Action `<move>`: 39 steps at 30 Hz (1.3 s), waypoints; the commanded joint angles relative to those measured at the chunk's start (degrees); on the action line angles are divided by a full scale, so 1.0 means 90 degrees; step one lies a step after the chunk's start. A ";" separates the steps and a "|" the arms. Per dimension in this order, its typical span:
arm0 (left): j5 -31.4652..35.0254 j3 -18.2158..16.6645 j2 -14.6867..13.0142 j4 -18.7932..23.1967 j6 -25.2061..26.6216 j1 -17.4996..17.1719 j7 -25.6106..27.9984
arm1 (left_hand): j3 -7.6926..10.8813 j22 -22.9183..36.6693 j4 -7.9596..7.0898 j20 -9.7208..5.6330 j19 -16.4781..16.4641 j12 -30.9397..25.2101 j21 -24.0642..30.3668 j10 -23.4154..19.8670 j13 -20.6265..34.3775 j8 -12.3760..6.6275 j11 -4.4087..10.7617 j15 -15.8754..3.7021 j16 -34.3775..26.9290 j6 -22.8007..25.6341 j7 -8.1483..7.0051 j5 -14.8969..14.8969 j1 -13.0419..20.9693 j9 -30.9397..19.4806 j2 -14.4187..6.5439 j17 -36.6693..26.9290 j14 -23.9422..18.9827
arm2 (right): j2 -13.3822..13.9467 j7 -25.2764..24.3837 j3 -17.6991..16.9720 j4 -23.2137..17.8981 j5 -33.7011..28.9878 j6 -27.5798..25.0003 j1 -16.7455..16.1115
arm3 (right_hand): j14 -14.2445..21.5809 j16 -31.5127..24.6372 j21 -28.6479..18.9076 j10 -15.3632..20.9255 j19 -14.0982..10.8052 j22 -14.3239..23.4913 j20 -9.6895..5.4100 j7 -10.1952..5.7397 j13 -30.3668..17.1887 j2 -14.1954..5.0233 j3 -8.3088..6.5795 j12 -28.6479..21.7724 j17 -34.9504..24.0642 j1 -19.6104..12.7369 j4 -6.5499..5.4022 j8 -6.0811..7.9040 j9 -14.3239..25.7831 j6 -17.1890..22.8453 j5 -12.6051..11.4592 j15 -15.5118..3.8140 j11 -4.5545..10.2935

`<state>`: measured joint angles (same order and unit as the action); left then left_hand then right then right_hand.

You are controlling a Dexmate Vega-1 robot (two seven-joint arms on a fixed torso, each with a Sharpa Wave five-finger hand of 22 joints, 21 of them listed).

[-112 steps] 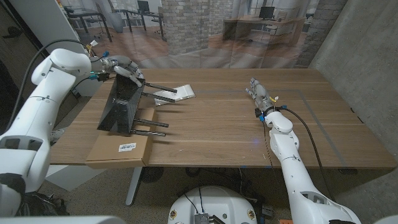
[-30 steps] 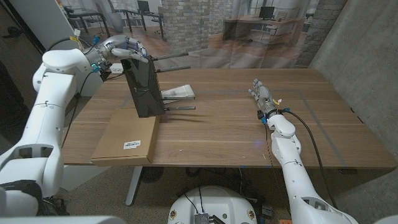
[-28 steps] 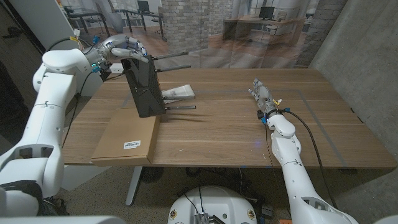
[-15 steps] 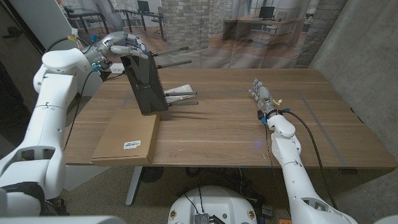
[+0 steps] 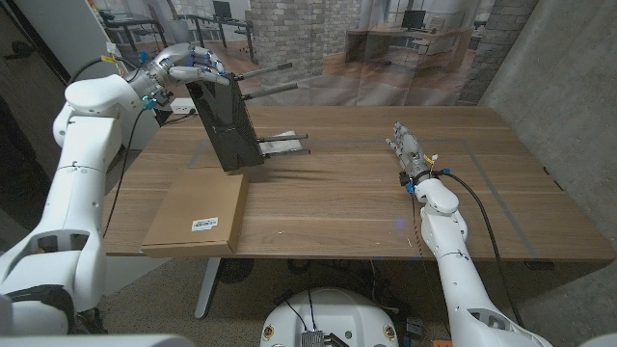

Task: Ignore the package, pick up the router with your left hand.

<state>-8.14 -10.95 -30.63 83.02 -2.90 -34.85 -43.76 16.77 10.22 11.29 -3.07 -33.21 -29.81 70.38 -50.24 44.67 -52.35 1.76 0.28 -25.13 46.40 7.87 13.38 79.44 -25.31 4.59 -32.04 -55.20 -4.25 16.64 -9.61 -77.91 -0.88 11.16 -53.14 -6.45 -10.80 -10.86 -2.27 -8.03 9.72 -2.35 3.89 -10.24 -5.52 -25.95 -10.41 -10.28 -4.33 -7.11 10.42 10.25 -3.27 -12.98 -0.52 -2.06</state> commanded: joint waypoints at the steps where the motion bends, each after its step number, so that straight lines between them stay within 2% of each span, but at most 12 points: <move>1: -0.0140 -0.0080 0.0112 0.0040 -0.0072 -0.0012 0.0090 | 0.0304 0.0012 -0.0245 -0.0067 0.0039 0.0043 0.0031 -0.0095 0.0016 -0.0028 0.0043 -0.1382 -0.0039 -0.0008 0.0051 0.0046 0.0726 0.0001 -0.0708 -0.0031 -0.0974 | -0.0046 -0.0052 0.0014 -0.0072 -0.0034 0.0003 -0.0072 | -0.0025 -0.0015 -0.0020 0.0022 -0.0057 0.0014 -0.0088 0.0036 -0.0033 -0.0272 -0.0018 -0.0044 -0.0007 -0.0049 0.0029 0.0045 0.0029 0.0010 -0.0048 0.0019 -0.0051; 12: -0.0220 -0.0128 0.0187 -0.0073 -0.0166 0.0032 0.0151 | 0.0328 0.0012 -0.0244 -0.0070 0.0055 0.0083 0.0060 -0.0116 0.0056 -0.0064 0.0014 -0.1392 -0.0020 -0.0016 0.0049 0.0051 0.0716 -0.0001 -0.0685 -0.0057 -0.0992 | -0.0076 -0.0124 0.0031 -0.0104 -0.0076 0.0032 -0.0102 | -0.0023 -0.0016 -0.0022 0.0021 -0.0062 0.0014 -0.0091 0.0037 -0.0033 -0.0274 -0.0017 -0.0043 -0.0007 -0.0051 0.0029 0.0045 0.0029 0.0009 -0.0047 0.0019 -0.0050; 27: -0.0367 -0.0135 0.0359 -0.0245 -0.0297 0.0219 0.0227 | 0.0364 0.0009 -0.0250 -0.0070 0.0081 0.0144 0.0091 -0.0149 0.0089 -0.0087 0.0060 -0.1381 0.0007 -0.0026 0.0057 0.0057 0.0701 0.0033 -0.0678 -0.0096 -0.0994 | -0.0143 -0.0241 0.0055 -0.0022 -0.0110 0.0129 -0.0134 | -0.0024 -0.0016 -0.0022 0.0024 -0.0063 0.0014 -0.0092 0.0034 -0.0033 -0.0277 -0.0017 -0.0045 -0.0008 -0.0052 0.0028 0.0046 0.0029 0.0010 -0.0046 0.0018 -0.0046; 39: -0.0419 -0.0019 0.0473 -0.0666 -0.0550 0.0514 0.0145 | 0.0393 0.0007 -0.0249 -0.0066 0.0108 0.0199 0.0115 -0.0166 0.0118 -0.0106 0.0058 -0.1382 0.0025 -0.0025 0.0063 0.0061 0.0690 0.0070 -0.0663 -0.0128 -0.1017 | -0.0268 -0.0499 0.0059 -0.0249 -0.0216 0.0209 -0.0421 | -0.0023 -0.0016 -0.0022 0.0024 -0.0064 0.0014 -0.0093 0.0033 -0.0033 -0.0275 -0.0015 -0.0045 -0.0008 -0.0053 0.0027 0.0046 0.0029 0.0011 -0.0045 0.0016 -0.0050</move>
<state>-11.29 -12.12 -27.46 80.45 -5.99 -32.75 -41.72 17.87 10.13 11.29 -3.06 -32.60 -28.28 70.99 -50.63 45.59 -52.98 1.54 0.28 -24.67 46.38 7.85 13.52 79.75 -24.69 4.89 -33.03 -55.19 -5.77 14.20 -9.20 -78.40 -1.88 12.37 -54.95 -6.45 -10.80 -10.86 -2.27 -8.03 9.72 -2.35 3.89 -10.25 -5.52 -25.95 -10.41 -10.26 -4.33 -7.11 10.42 10.25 -3.27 -12.98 -0.52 -2.06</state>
